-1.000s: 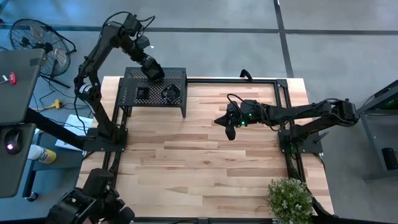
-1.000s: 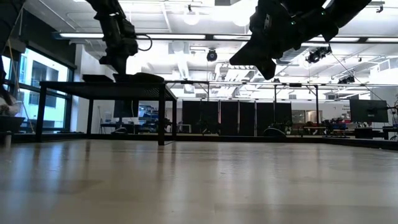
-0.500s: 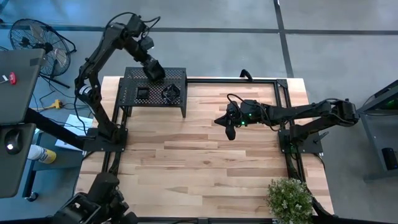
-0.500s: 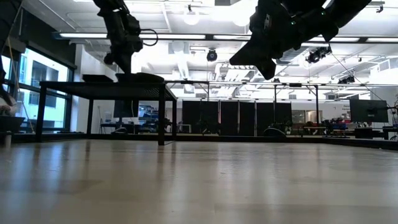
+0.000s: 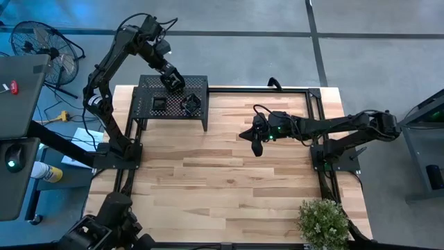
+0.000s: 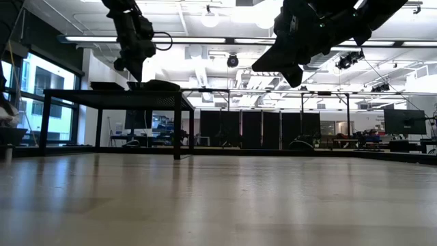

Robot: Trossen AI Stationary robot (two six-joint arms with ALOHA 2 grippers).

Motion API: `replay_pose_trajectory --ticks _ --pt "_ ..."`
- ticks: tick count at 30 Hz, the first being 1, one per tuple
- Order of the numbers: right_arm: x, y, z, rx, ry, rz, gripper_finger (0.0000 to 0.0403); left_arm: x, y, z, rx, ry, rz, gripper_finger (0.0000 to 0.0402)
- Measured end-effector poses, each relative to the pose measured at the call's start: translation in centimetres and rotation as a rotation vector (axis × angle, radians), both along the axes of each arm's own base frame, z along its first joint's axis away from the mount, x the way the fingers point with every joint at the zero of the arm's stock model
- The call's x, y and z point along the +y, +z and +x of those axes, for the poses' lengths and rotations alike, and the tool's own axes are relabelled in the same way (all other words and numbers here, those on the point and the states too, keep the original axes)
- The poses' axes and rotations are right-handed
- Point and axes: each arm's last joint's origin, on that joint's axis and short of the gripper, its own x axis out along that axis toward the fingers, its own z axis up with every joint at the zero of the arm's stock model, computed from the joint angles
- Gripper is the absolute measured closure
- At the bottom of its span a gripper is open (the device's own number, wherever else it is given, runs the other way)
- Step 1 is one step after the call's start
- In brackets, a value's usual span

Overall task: Pick & Place Mini shaped plates
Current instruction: Stack the black distorted square plate on the other black distorted square plate on the shelf

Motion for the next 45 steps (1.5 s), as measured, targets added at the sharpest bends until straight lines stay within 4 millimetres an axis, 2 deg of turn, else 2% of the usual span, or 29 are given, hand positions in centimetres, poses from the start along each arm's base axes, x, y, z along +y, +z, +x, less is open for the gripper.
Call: replay_pose_trajectory --ticks 4,9,13,18,24,28,30,32,40,45 --pt "0.0 0.0 0.0 0.000 0.001 -0.003 0.0400 0.1 0.0 -0.1 0.028 0.041 0.018 0.0385" --pt "0.0 0.0 0.0 0.000 0.003 -0.007 0.0400 0.2 0.0 -0.1 0.054 0.053 0.031 0.0325" --pt "0.0 0.0 0.0 0.001 -0.001 -0.008 0.0397 0.1 0.0 0.0 0.006 0.026 0.008 0.0276" --pt "0.0 0.0 0.0 0.001 -0.001 -0.009 0.0401 -0.2 0.0 0.5 0.020 -0.006 0.018 0.0256" --pt "-0.1 0.0 0.0 0.002 -0.014 -0.018 0.0398 -0.4 -0.9 1.4 0.060 -0.046 0.028 0.0281" --pt "-0.1 0.0 0.0 0.002 -0.016 -0.018 0.0397 -0.4 -1.4 1.5 0.108 -0.040 0.029 0.0334" --pt "-0.1 0.0 0.0 0.002 -0.016 -0.018 0.0397 -0.4 -1.4 1.5 0.120 -0.044 0.041 0.0373" --pt "-0.1 0.0 0.0 0.002 -0.016 -0.018 0.0397 -0.4 -1.1 1.5 0.117 -0.047 0.051 0.0393" --pt "-0.1 0.0 0.0 0.002 -0.017 -0.017 0.0396 -0.3 0.6 0.8 0.031 -0.036 0.064 0.0399" --pt "-0.1 0.0 0.0 0.002 -0.017 -0.017 0.0396 -0.2 0.6 0.1 -0.024 -0.025 0.012 0.0400"
